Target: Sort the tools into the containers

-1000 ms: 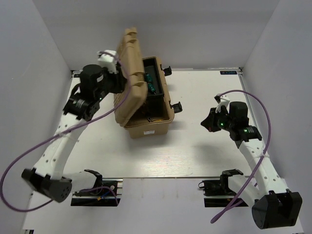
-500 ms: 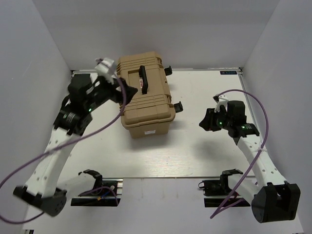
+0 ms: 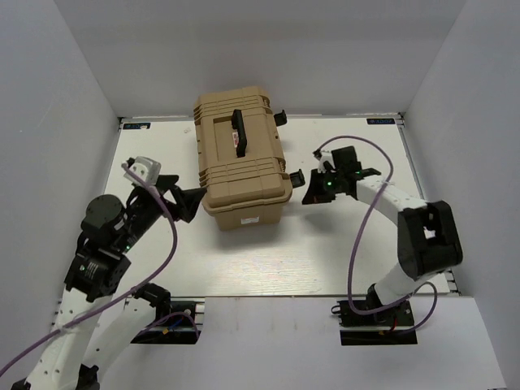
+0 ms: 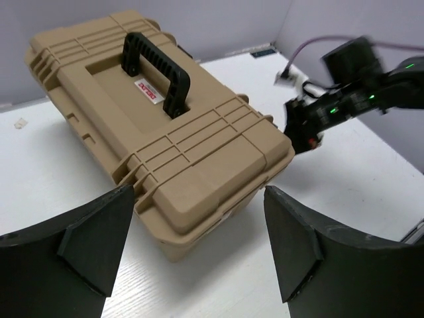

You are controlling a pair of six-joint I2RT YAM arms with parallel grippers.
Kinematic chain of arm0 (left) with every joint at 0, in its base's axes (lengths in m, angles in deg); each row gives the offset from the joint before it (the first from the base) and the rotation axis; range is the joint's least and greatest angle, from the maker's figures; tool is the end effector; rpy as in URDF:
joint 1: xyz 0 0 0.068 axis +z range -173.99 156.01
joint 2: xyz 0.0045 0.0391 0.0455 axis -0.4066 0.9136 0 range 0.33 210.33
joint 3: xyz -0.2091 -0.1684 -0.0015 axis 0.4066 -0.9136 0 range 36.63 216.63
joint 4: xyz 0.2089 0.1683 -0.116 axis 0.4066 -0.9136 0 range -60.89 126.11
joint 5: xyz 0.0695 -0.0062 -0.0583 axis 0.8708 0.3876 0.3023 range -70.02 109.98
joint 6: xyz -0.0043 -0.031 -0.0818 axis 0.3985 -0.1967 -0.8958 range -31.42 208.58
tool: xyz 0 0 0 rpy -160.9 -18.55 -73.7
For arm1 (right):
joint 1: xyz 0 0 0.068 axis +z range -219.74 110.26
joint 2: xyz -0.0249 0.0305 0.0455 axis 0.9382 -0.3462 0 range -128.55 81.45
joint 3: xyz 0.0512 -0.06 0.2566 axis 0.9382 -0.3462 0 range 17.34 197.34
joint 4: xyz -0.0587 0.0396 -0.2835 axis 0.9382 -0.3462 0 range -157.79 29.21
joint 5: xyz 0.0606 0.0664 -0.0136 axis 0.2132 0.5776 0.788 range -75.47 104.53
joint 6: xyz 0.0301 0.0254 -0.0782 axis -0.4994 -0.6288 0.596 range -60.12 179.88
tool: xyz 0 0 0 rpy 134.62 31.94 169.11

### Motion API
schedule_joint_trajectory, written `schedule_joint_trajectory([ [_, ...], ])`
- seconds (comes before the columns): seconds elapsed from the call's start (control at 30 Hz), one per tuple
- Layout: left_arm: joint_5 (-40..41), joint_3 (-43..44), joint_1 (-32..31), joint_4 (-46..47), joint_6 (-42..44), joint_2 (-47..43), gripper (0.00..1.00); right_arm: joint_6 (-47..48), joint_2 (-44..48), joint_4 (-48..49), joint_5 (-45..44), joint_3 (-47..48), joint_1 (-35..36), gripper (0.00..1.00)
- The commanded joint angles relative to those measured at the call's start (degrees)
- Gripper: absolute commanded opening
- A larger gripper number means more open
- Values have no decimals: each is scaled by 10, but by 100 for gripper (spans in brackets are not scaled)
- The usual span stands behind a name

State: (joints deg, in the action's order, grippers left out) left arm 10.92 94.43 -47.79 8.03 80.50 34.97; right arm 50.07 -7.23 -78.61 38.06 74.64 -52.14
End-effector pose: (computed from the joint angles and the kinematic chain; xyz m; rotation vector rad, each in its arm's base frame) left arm 0.1673 -0.0872 0.4125 0.3508 1.6481 -0.5516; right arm 0.3500 0.1436 0.1697 -0.3564 2.4340 0.7124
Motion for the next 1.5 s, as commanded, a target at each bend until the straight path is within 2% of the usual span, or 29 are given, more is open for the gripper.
schedule_joint_trajectory([
  [0.0, 20, 4, -1, -16, -10, -27, 89, -79, -43, 53, 60, 38, 36, 0],
  [0.1, 26, -2, -1, -25, -10, -39, 89, -115, -66, 63, 99, 35, 74, 0],
  [0.27, 26, -23, -1, -20, -15, -49, 89, -181, -52, 155, 138, -13, 126, 0],
  [0.4, 26, -29, -1, -20, -26, -49, 89, -143, -58, 112, 125, 17, 170, 0],
  [0.43, 26, -29, -1, -20, -26, -49, 89, -120, -55, 105, 91, 24, 173, 0],
  [0.5, 32, -29, -1, -27, -26, -55, 89, -82, -49, 30, 38, 40, 178, 0],
  [0.53, 37, -29, -1, -27, -26, -55, 89, -80, -47, 18, -54, 45, 174, 0],
  [0.63, 49, -23, -1, -38, -26, -61, 89, -68, -13, -27, -181, 31, 152, 0],
  [0.7, 63, -30, -1, -38, -26, -61, 89, -58, 5, -32, -205, 14, 132, 0],
  [0.73, 109, -30, -1, -45, -26, -61, 89, -56, 17, -33, -213, 10, 127, 0],
  [0.83, 262, -44, -1, -87, -97, -36, 88, -38, 53, -20, -224, -14, 115, 0],
  [0.9, 321, -61, -1, -106, -151, -8, 81, -21, 75, -16, -222, -24, 104, 0],
  [1.0, 389, -94, -1, -100, -202, 70, 77, -10, 103, -12, -212, -30, 93, 0],
  [1.1, 423, -115, 12, -81, -248, 137, 75, -2, 137, -12, -196, -41, 79, 0],
  [1.3, 461, -81, 38, -45, -287, 197, 73, -2, 204, -5, -167, -80, 49, 0],
  [1.37, 429, -75, 44, -39, -288, 221, 73, -5, 210, -5, -160, -87, 39, 0],
  [1.47, 365, -98, 44, -2, -281, 207, 73, -5, 228, -5, -152, -98, 29, 0],
])
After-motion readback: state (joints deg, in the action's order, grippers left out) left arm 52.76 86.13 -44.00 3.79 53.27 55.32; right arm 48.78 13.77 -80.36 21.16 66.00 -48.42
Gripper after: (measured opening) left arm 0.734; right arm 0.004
